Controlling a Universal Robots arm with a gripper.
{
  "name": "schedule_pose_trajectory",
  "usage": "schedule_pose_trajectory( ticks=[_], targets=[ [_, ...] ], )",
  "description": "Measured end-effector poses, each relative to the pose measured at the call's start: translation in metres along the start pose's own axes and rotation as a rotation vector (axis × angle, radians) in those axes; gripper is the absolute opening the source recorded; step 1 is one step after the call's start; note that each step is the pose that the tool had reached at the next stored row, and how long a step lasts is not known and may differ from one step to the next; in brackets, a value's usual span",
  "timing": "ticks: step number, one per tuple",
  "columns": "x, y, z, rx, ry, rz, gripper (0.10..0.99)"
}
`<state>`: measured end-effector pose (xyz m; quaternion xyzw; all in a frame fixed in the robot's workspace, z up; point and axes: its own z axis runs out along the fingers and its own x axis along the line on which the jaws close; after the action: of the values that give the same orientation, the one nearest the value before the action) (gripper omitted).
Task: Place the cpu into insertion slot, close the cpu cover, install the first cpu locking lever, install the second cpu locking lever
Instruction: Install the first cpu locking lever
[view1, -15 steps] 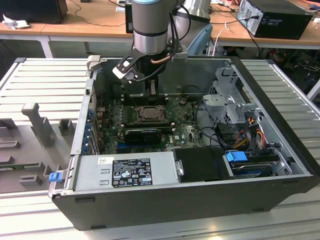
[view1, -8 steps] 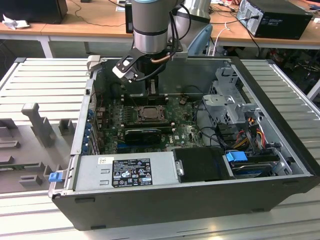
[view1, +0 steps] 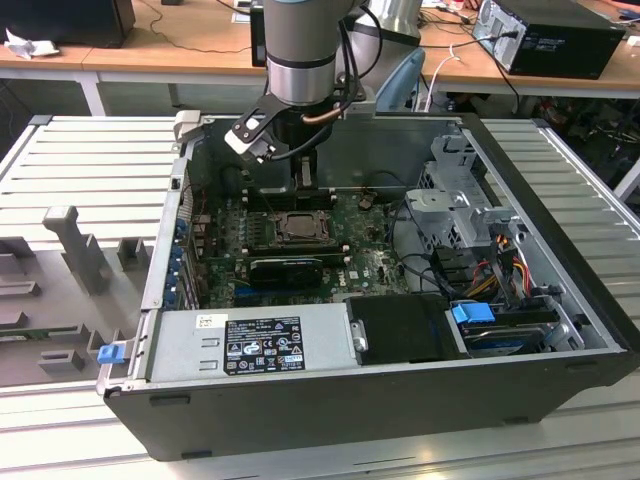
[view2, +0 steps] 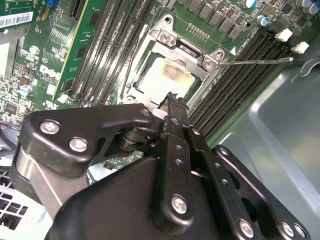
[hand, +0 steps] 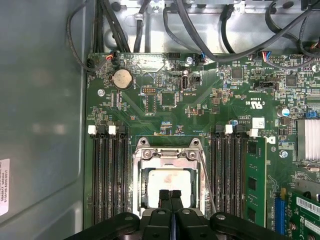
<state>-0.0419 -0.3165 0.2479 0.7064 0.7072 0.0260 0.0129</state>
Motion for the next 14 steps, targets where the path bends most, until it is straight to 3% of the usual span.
schedule_pose_trajectory(
  ticks=[14],
  targets=[
    [0.0000, 0.0001, -0.0026, 0.000, 0.0000, 0.000, 0.106]
  ],
)
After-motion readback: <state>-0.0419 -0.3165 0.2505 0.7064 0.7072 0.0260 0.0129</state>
